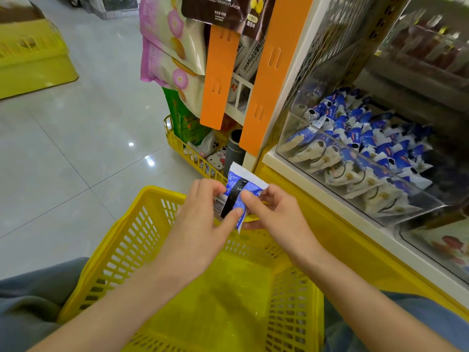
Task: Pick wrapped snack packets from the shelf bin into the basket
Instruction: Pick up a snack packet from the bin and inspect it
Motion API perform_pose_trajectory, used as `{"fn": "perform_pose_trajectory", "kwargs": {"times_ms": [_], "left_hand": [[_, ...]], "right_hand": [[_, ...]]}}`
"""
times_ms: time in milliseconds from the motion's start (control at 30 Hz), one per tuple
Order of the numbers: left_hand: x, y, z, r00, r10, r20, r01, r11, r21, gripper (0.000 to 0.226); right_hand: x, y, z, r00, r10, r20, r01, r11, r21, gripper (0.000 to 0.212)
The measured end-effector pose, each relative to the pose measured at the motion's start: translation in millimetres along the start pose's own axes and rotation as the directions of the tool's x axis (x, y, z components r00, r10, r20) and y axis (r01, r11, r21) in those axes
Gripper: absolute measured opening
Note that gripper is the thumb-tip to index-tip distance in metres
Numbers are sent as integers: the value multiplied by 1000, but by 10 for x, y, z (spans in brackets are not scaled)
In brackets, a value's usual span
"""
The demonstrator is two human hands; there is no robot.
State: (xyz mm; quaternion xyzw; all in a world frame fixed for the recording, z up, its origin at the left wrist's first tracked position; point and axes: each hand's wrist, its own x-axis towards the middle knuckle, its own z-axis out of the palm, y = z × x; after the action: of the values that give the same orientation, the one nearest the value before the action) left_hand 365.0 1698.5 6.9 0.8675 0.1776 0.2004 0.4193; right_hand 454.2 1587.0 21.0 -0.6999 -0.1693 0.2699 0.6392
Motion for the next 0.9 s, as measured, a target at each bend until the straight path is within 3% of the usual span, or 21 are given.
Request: {"fn": "perform_pose_trajectory", "kwargs": {"times_ms": [100, 167, 233, 333, 500, 667, 900], "left_hand": [[21, -43, -9, 999, 12, 39, -11, 999, -34, 25], [42, -54, -28, 997, 34, 74, -32, 999, -35, 21], [41, -67, -45, 992, 61, 109, -60, 998, -10, 21], [18, -67, -51, 988, 91, 126, -96, 995, 35, 13], [30, -13, -78, 989, 85, 118, -81, 996, -43, 5], [68, -24, -102, 989, 73, 127, -63, 995, -78, 17], [78, 12, -81, 996, 28, 82, -33, 997, 67, 31]], "right_hand": [[-31, 44, -8, 994, -110, -25, 101, 968, -231, 10], [-52, 74, -29, 972, -234, 7, 210, 859, -467, 23], [-79, 75, -41, 952, -302, 54, 279, 778, -563, 27], [-102, 69, -33, 951, -299, 78, 290, 778, -557, 30], [-130, 94, -37, 941, -311, 135, 337, 811, -479, 34], [-161, 92, -57, 901, -357, 244, 429, 661, -616, 33], [-157, 123, 3, 916, -346, 203, 394, 685, -612, 36]]}}
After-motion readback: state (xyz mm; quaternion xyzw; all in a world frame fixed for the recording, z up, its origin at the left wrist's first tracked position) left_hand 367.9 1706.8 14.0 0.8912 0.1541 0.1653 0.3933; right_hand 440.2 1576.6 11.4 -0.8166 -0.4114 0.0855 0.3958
